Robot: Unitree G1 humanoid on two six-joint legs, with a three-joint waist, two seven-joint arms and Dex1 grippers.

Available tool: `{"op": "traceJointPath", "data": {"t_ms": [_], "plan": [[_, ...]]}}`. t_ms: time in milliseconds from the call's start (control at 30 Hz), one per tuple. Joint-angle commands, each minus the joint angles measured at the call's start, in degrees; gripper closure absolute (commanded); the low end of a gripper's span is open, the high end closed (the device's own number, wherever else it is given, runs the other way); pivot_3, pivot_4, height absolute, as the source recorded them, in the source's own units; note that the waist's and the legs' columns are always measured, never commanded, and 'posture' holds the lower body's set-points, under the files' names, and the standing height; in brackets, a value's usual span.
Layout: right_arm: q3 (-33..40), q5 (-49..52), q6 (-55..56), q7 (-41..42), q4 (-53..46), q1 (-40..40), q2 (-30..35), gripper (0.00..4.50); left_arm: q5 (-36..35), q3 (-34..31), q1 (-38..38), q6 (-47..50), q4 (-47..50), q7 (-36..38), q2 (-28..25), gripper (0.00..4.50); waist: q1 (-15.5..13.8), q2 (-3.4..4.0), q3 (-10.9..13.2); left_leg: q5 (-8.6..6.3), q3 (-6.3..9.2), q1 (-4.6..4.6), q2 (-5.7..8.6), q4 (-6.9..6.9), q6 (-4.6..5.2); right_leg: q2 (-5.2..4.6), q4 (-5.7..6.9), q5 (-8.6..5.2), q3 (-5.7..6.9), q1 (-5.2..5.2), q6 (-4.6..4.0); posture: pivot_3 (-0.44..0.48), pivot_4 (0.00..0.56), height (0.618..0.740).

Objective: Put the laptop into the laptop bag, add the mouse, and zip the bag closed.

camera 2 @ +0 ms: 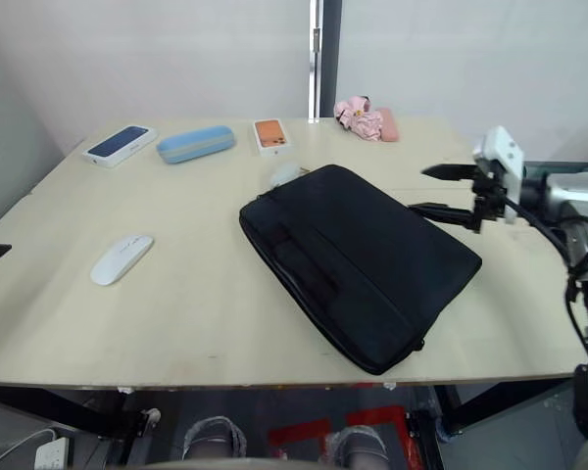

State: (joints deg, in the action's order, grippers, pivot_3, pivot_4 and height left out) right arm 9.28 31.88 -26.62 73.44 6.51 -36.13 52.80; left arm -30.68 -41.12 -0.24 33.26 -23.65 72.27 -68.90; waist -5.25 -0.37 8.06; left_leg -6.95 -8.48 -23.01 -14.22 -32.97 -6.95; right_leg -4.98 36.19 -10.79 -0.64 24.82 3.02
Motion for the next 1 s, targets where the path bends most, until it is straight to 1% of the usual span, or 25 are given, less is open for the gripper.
{"op": "traceJointPath", "data": {"t_ms": [33,100,200,267,333,467,600,700,800,867,933,1000], "plan": [[1.03,7.96,-7.25,-4.18,-10.69,-2.44,-3.72,0.16,-0.64,-4.41,2.06,0.74,4.19,-1.86,1.55,1.55,-0.08,0.0,0.0,0.0,0.0,-0.01,0.0,0.0,0.0,0.0,-0.01,0.0,0.0,0.0,-0.01,0.0,0.15,0.74],[1.18,12.21,-10.82,-6.59,-15.56,-2.9,-6.45,0.16,-0.9,-5.83,3.69,1.08,6.18,-3.02,3.16,1.55,-0.24,0.0,0.0,0.0,0.02,-0.04,0.0,0.0,0.0,0.0,0.0,0.0,0.02,0.02,-0.01,0.0,0.15,0.74],[1.69,14.32,-13.17,-8.24,-17.85,-2.86,-7.3,0.16,-1.11,-6.69,4.59,1.53,7.68,-3.86,3.97,1.55,-0.83,-0.05,-0.03,0.0,0.07,-0.03,0.0,-0.01,-0.01,-0.02,0.0,-0.01,0.07,-0.03,-0.01,0.0,0.15,0.74],[0.16,16.02,-12.76,-9.35,-22.02,-2.99,-9.75,0.16,-1.44,-10.02,8.94,2.28,10.99,-5.77,7.74,1.55,-0.62,-0.09,-0.05,-0.01,0.07,-0.03,0.01,-0.02,-0.01,-0.03,-0.01,-0.01,0.07,-0.05,-0.01,0.0,0.15,0.74],[-0.57,16.64,-12.37,-10.22,-24.17,-3.11,-11.32,0.16,-1.99,-12.41,12.11,3.37,14.23,-7.33,10.43,1.55,-0.23,-0.07,-0.04,-0.01,0.01,0.0,0.06,-0.01,-0.02,-0.1,0.0,-0.01,0.01,-0.02,-0.01,0.0,0.15,0.74],[-1.9,16.51,-13.85,-12.64,-23.59,-6.75,-12.49,0.16,-2.56,-13.48,15.7,4.58,18.39,-7.97,12.32,1.55,0.05,-0.09,-0.04,-0.01,0.07,0.0,-0.01,0.0,-0.03,-0.01,0.02,-0.01,0.03,0.0,0.0,0.0,0.15,0.74],[-3.06,16.4,-15.08,-14.15,-22.08,-10.19,-13.43,0.16,-3.31,-13.23,15.87,4.85,19.97,-8.68,12.77,1.55,-0.27,-0.1,-0.05,-0.01,0.11,0.05,0.0,0.02,-0.04,0.0,0.05,-0.02,0.04,-0.03,0.02,0.0,0.15,0.74],[-3.92,15.03,-14.67,-14.4,-20.86,-10.67,-13.84,0.16,-3.98,-9.54,12.21,4.15,21.97,-10.32,12.4,1.55,-0.53,-0.14,-0.07,-0.01,0.11,0.04,0.03,0.0,-0.04,-0.02,0.03,-0.02,0.04,-0.06,0.01,0.0,0.15,0.74],[-3.29,14.93,-14.26,-14.81,-21.76,-9.32,-13.65,0.16,-3.04,-6.79,9.86,2.77,22.45,-11.3,12.58,1.55,-0.38,-0.13,-0.07,-0.01,0.1,0.03,0.04,-0.01,-0.04,-0.03,0.02,-0.02,0.03,-0.05,0.01,0.0,0.15,0.74],[-2.6,15.09,-13.92,-15.51,-23.44,-7.7,-13.33,0.16,0.12,-0.6,5.9,-1.35,20.58,-12.28,12.89,1.55,-0.39,-0.13,-0.07,-0.01,0.1,0.02,0.04,0.01,-0.04,-0.02,0.01,-0.01,0.04,-0.05,0.01,0.0,0.15,0.74],[-2.15,15.43,-13.7,-15.92,-24.48,-6.32,-12.95,0.16,2.11,3.93,1.89,-3.98,18.13,-13.09,13.07,1.55,-0.43,-0.12,-0.06,0.0,0.14,0.0,0.04,0.03,-0.04,-0.02,0.02,-0.02,0.08,-0.04,0.03,0.0,0.15,0.74],[-1.84,15.18,-12.93,-15.94,-25.04,-4.94,-12.64,0.16,3.27,6.96,-1.49,-5.62,15.3,-13.55,13.02,1.55,-0.31,-0.12,-0.07,0.0,0.12,-0.04,0.04,0.0,-0.05,-0.02,0.04,-0.01,0.06,-0.02,0.03,0.0,0.15,0.74]]}}
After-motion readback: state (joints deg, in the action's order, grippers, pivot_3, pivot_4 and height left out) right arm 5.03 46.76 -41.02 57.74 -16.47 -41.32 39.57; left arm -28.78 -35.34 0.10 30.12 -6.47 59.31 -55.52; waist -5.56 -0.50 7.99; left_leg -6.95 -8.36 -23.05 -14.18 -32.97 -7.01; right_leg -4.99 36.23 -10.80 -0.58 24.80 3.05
